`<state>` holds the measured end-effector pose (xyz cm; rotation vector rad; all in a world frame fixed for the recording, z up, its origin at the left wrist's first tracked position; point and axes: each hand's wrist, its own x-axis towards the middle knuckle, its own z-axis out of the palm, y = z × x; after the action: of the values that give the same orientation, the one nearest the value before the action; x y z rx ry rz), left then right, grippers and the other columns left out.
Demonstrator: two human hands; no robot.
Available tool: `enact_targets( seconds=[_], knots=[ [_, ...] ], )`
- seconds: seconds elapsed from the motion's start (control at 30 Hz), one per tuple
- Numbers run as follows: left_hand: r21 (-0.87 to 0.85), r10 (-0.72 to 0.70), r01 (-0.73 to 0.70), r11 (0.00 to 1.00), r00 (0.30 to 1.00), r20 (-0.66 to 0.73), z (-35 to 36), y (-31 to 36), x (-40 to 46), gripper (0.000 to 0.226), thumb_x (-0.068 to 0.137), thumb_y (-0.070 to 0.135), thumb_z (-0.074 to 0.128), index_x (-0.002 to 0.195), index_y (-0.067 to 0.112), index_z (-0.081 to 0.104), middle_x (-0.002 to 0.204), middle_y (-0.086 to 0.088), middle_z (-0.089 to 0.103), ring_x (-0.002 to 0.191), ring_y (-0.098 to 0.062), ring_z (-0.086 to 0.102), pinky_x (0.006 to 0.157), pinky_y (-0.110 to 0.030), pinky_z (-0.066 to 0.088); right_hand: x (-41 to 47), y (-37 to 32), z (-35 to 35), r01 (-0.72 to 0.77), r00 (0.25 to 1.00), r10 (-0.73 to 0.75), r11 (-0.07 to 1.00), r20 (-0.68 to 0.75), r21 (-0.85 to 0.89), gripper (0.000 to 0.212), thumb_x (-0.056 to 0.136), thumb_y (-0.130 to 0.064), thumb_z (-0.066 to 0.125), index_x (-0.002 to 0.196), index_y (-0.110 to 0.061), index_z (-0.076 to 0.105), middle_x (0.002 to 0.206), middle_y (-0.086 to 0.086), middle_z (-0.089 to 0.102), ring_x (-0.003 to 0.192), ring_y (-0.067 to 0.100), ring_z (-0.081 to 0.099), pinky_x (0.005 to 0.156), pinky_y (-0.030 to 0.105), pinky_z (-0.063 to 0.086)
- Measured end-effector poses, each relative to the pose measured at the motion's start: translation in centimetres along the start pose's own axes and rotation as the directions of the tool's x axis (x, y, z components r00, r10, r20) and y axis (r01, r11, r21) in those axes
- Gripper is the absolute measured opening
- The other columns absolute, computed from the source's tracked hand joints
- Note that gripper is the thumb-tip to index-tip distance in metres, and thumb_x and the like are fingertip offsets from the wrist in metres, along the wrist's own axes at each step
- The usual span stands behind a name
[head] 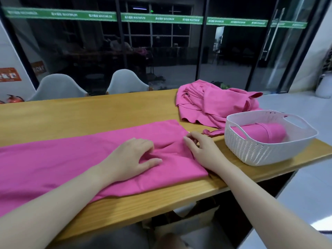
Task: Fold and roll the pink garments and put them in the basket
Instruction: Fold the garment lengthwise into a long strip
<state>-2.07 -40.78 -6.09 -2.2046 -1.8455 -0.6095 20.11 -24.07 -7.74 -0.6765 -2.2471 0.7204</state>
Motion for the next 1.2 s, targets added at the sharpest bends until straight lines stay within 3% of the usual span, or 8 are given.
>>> enact_targets(
  seconds=[0.17, 0.4, 0.5, 0.6, 0.67, 0.73, 0.83, 1.2],
  knots=[
    [-0.248, -0.171, 0.165, 0.954, 0.985, 0.0, 0.1, 0.7, 1.3, 0.053, 0.101, 0.06, 0.043, 0.069, 0.02, 0.055, 0.063, 0.007, 0.058, 0.063, -0.01, 0.054, 0.064, -0.034, 0.043, 0.1, 0.9, -0.2, 0.06, 0.998, -0.062, 0.996, -0.019, -0.069, 0.017, 0.094, -0.012, 0.063, 0.107, -0.017, 0.072, 0.098, -0.003, 0.07, 0.096, 0.018, 0.06, 0.09, 0.042, 0.048],
    [-0.236, -0.253, 0.364, 0.901, 0.883, 0.396, -1.9, 2.1, 3.8, 0.021, 0.085, 0.04, 0.08, 0.09, 0.027, 0.064, 0.081, 0.009, 0.061, 0.068, -0.001, 0.05, 0.065, -0.019, 0.044, -1.1, -0.4, -1.3, 0.137, 0.974, -0.131, 0.99, 0.186, -0.019, 0.026, 0.089, -0.009, 0.059, 0.103, -0.021, 0.078, 0.102, -0.013, 0.074, 0.101, 0.005, 0.065, 0.093, 0.037, 0.051],
    [-0.278, -0.224, 0.322, 0.905, 0.916, 0.333, -3.3, 2.3, 4.8, 0.014, 0.097, 0.029, 0.067, 0.089, 0.019, 0.065, 0.076, 0.007, 0.061, 0.064, 0.0, 0.049, 0.065, -0.022, 0.04, -1.9, -1.5, -2.3, -0.068, 0.97, 0.023, 0.981, 0.241, 0.18, 0.024, 0.101, -0.031, 0.055, 0.107, -0.026, 0.078, 0.107, -0.017, 0.074, 0.107, -0.002, 0.064, 0.097, 0.03, 0.046],
    [-0.425, -0.323, 0.356, 0.832, 0.934, 0.15, -4.4, 1.4, 7.2, 0.02, 0.107, 0.031, 0.049, 0.093, 0.017, 0.056, 0.073, 0.005, 0.05, 0.061, -0.005, 0.039, 0.061, -0.027, 0.036, -1.8, -2.1, -3.0, -0.311, 0.926, 0.195, 0.879, 0.324, 0.36, 0.082, 0.089, -0.082, 0.037, 0.123, -0.016, 0.073, 0.126, -0.002, 0.071, 0.124, 0.014, 0.061, 0.11, 0.041, 0.041],
    [-0.438, -0.441, 0.407, 0.801, 0.897, 0.028, -4.2, -0.9, 9.0, 0.022, 0.109, 0.034, 0.042, 0.095, 0.02, 0.052, 0.074, 0.005, 0.045, 0.064, -0.009, 0.037, 0.061, -0.031, 0.034, -1.4, -2.7, -2.9, -0.245, 0.935, 0.133, 0.914, 0.33, 0.325, 0.113, 0.078, -0.096, 0.036, 0.123, 0.004, 0.065, 0.125, 0.015, 0.069, 0.126, 0.04, 0.052, 0.108, 0.049, 0.042],
    [-0.362, -0.49, 0.471, 0.804, 0.871, 0.046, -2.1, -4.5, 11.1, 0.023, 0.109, 0.036, 0.041, 0.101, 0.019, 0.053, 0.079, 0.001, 0.049, 0.069, -0.013, 0.042, 0.063, -0.035, 0.035, -1.7, -3.4, -2.2, -0.228, 0.936, 0.113, 0.915, 0.332, 0.332, 0.1, 0.075, -0.094, 0.048, 0.097, 0.002, 0.068, 0.097, 0.001, 0.069, 0.085, 0.009, 0.053, 0.087, 0.038, 0.043],
    [-0.098, -0.491, 0.524, 0.846, 0.837, 0.24, 3.1, -8.5, 13.1, 0.024, 0.107, 0.035, 0.047, 0.102, 0.012, 0.053, 0.095, -0.011, 0.063, 0.083, -0.023, 0.055, 0.072, -0.038, 0.037, -2.2, -4.2, -0.8, -0.228, 0.948, 0.156, 0.941, 0.278, 0.251, 0.05, 0.086, -0.064, 0.069, 0.075, -0.018, 0.053, 0.073, -0.008, 0.047, 0.063, 0.01, 0.047, 0.063, 0.03, 0.034],
    [0.161, -0.46, 0.451, 0.878, 0.888, 0.018, 6.9, -8.1, 13.6, 0.048, 0.104, 0.057, 0.025, 0.085, 0.019, 0.046, 0.095, -0.024, 0.066, 0.091, -0.044, 0.063, 0.072, -0.046, 0.045, -4.7, -2.6, -2.9, -0.214, 0.964, 0.162, 0.943, 0.21, 0.255, 0.025, 0.098, -0.039, 0.064, 0.081, -0.022, 0.067, 0.068, -0.02, 0.062, 0.064, -0.003, 0.057, 0.064, 0.02, 0.046]
  ],
)
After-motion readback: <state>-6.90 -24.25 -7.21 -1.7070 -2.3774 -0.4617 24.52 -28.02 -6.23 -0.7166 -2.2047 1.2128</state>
